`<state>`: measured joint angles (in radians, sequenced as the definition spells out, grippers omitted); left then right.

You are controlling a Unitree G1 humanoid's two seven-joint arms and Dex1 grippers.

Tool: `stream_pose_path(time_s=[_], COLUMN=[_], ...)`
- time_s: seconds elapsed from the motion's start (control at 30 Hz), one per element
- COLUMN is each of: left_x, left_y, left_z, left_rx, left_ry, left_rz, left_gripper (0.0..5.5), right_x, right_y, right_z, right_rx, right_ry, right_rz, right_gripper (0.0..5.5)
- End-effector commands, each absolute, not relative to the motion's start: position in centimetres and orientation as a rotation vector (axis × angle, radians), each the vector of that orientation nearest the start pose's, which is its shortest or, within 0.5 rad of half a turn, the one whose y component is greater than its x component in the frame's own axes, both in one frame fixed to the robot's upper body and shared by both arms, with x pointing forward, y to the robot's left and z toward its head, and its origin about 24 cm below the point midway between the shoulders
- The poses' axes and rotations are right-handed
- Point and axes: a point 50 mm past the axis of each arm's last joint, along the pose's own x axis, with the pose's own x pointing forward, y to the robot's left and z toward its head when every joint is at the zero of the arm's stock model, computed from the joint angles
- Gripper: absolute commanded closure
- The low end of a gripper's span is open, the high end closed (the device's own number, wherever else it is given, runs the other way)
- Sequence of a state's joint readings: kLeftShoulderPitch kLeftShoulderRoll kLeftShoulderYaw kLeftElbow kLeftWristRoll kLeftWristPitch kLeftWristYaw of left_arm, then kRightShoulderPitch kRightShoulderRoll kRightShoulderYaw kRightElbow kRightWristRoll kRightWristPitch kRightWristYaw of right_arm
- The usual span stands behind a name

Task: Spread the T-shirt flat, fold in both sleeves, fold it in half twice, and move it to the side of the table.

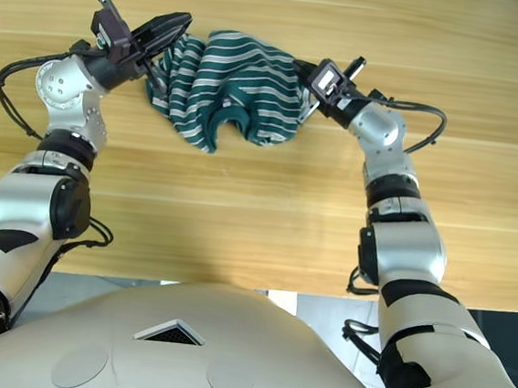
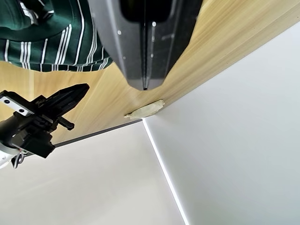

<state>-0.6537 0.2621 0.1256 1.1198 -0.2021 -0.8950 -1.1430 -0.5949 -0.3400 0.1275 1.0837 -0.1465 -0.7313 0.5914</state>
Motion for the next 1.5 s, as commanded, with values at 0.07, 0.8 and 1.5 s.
stream_pose_path(time_s=[0.07, 0.8, 1.5], left_x=[32.1, 32.0, 29.0], left_y=[17.3, 18.4, 22.4], left_z=[6.9, 3.6, 1.9], left_rx=[0.297, 0.645, 1.257], left_ry=[-0.370, -0.058, 0.141], left_rz=[-0.960, -0.918, -1.258], left_gripper=[5.50, 5.50, 5.50], right_x=[32.3, 31.3, 30.9], right_y=[-17.5, -16.6, -22.6], right_z=[3.0, 0.3, -0.4], right_rx=[-0.579, -0.716, -1.173], right_ry=[-0.037, 0.110, 0.321], right_rz=[0.781, 0.851, 0.842], right_gripper=[5.46, 5.46, 5.46])
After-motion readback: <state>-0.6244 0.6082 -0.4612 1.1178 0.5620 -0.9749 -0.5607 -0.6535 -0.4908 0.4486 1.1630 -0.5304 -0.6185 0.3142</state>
